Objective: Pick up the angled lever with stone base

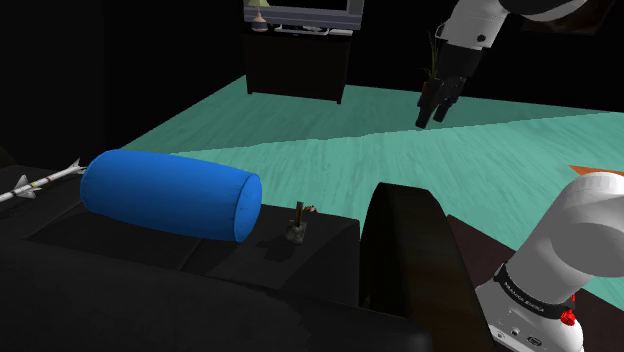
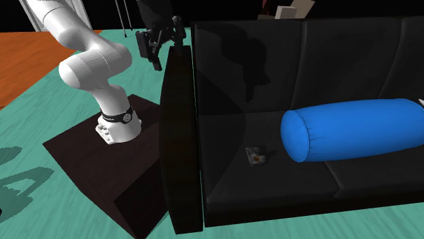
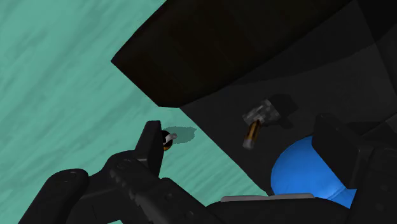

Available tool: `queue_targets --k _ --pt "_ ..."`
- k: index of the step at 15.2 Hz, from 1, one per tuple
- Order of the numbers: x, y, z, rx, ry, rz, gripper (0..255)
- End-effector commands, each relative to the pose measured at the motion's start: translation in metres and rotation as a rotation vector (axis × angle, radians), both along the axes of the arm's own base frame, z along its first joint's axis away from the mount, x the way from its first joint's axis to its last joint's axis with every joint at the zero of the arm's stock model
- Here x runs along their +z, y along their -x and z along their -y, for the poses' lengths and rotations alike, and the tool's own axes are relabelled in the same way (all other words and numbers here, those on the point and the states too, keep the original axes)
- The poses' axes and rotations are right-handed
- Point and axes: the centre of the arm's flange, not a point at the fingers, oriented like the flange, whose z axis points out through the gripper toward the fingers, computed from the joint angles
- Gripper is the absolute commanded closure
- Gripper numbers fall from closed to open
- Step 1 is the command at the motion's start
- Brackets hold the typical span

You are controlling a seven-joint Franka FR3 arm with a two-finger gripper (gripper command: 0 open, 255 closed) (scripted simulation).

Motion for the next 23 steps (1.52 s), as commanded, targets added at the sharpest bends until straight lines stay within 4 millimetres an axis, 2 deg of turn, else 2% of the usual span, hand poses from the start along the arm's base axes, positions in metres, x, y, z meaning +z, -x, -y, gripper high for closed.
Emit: queue_targets --k 1,12,23 --pt "0.000 0.000 0.000 0.000 0.000 0.000 0" --pt "-0.105 -0.072 -0.073 -0.239 -0.006 -0.040 0" --pt "-0.213 -0.155 -0.128 -0.478 -0.011 -0.080 0"
